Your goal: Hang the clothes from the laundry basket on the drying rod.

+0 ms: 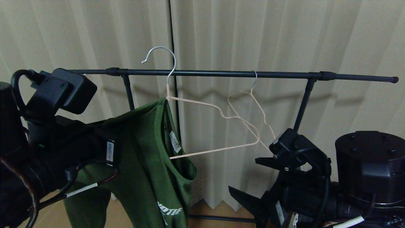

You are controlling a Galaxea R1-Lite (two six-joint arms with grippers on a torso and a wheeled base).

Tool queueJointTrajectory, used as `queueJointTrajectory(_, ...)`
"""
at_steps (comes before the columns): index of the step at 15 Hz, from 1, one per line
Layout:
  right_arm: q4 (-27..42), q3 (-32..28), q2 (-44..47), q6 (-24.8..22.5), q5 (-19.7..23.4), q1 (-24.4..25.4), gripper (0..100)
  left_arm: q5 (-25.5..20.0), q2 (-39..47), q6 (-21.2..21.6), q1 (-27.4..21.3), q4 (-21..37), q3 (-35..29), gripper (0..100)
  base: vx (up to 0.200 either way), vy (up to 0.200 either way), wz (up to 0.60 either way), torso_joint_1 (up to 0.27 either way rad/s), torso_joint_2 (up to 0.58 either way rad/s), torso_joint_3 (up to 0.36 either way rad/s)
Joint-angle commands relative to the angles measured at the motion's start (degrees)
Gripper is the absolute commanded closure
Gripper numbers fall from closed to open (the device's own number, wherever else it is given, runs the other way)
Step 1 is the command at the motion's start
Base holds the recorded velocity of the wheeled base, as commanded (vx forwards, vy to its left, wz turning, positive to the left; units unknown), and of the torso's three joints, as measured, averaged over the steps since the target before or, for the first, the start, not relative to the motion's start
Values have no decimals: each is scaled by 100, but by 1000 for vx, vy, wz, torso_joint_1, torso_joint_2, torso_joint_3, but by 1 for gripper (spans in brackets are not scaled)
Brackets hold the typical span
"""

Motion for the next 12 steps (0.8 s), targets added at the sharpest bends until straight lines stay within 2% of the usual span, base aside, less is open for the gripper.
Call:
queueJointTrajectory(1,-65,-82,265,156,-32,89,0,-6,-6,-66,-136,-1,-98,100,0,0,0,0,0,0)
queueJointTrajectory(3,-416,-82,405,244,-41,89,0,-6,-14,-154,-251,-10,-141,100,0,0,0,0,0,0)
queueJointTrajectory(5,-979,-73,678,279,-41,89,0,-6,-32,-163,-382,-326,-150,100,0,0,0,0,0,0)
queueJointTrajectory(8,-1409,-108,915,270,-94,89,0,-6,-49,-163,-453,-555,-159,100,0,0,0,0,0,0)
queueJointTrajectory(12,-1805,-135,1214,270,-226,89,0,-23,-234,-172,-743,-581,-141,100,0,0,0,0,0,0)
